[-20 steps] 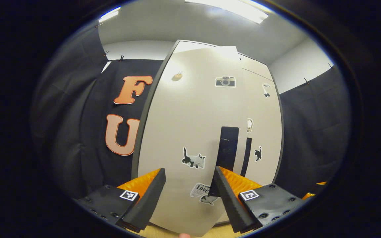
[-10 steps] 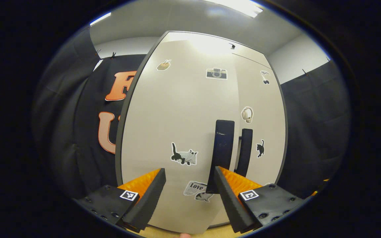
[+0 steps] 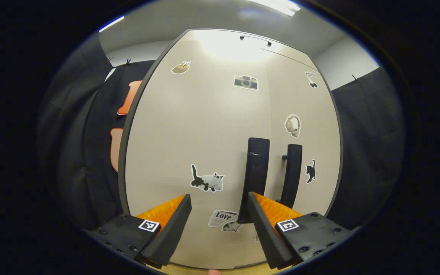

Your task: Grab one shoe with the right hand and put it into the shoe cabinet, grab the other shoe with the left hand and put it into the shoe cabinet; then close the right door with the right hand and the left door with the left hand.

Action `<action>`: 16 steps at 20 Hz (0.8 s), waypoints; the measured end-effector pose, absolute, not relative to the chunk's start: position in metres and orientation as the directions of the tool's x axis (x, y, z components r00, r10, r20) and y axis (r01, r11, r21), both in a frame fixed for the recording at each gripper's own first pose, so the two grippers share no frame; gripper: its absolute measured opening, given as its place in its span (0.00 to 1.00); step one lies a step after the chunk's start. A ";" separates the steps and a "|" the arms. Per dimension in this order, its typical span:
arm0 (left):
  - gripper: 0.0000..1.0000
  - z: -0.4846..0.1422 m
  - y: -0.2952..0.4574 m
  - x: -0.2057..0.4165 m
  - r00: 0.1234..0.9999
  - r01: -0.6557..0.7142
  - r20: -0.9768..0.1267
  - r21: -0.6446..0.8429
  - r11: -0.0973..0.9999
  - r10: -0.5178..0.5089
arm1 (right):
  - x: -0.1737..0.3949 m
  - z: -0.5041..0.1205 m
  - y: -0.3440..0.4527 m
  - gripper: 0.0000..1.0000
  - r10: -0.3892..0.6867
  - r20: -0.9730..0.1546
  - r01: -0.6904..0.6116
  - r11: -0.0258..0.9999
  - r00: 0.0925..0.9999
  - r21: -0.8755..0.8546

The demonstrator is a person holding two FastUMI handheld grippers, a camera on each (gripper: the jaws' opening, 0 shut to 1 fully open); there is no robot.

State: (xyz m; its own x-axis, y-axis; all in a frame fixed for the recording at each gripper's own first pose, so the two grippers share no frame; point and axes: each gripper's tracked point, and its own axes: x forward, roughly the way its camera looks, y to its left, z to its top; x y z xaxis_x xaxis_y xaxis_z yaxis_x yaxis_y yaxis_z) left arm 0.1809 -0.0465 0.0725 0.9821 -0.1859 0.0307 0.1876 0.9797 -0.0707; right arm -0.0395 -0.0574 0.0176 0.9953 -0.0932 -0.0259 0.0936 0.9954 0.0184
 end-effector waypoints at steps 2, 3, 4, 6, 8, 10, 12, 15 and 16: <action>0.95 0.071 -0.047 0.184 0.982 0.190 0.033 -0.078 0.979 -0.188 | -0.040 0.016 -0.059 0.92 -0.094 -0.030 0.095 0.995 0.995 0.016; 0.96 0.071 -0.046 0.184 0.981 0.193 0.035 -0.086 0.977 -0.191 | -0.041 0.017 -0.059 0.92 -0.095 -0.031 0.096 0.995 0.995 0.014; 0.95 0.070 -0.045 0.183 0.981 0.194 0.034 -0.095 0.976 -0.192 | -0.042 0.017 -0.058 0.92 -0.095 -0.032 0.095 0.995 0.995 0.014; 0.94 0.070 -0.045 0.175 0.976 0.216 0.023 -0.118 0.969 -0.215 | -0.041 0.017 -0.054 0.92 -0.088 -0.033 0.088 0.996 0.996 0.018; 0.96 0.082 -0.037 0.157 0.975 0.220 0.041 -0.114 0.969 -0.217 | -0.041 0.015 -0.047 0.92 -0.074 -0.037 0.074 0.997 0.997 0.013; 0.97 0.100 -0.025 0.132 0.978 0.203 0.072 -0.080 0.976 -0.197 | -0.039 0.013 -0.039 0.92 -0.055 -0.040 0.055 0.998 0.998 0.013; 0.96 0.112 -0.013 0.105 0.979 0.182 0.101 -0.049 0.982 -0.177 | -0.038 0.014 -0.030 0.92 -0.032 -0.038 0.033 0.999 0.999 0.036; 0.94 0.112 0.001 0.066 0.984 0.152 0.105 -0.040 0.988 -0.147 | -0.038 0.015 -0.019 0.92 0.002 -0.033 -0.001 0.999 0.999 0.047; 0.94 0.106 0.005 0.054 0.986 0.143 0.096 -0.041 0.989 -0.138 | -0.039 0.016 -0.017 0.92 0.012 -0.031 -0.010 0.999 0.999 0.044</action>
State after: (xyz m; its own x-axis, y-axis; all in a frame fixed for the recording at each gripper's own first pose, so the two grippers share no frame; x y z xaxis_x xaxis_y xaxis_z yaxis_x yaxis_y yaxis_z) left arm 0.0537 0.0052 0.1060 0.9857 -0.1384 0.0963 0.1428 0.9889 -0.0405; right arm -0.0395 -0.0166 0.0159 0.9995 0.0116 -0.0309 -0.0102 0.9990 0.0440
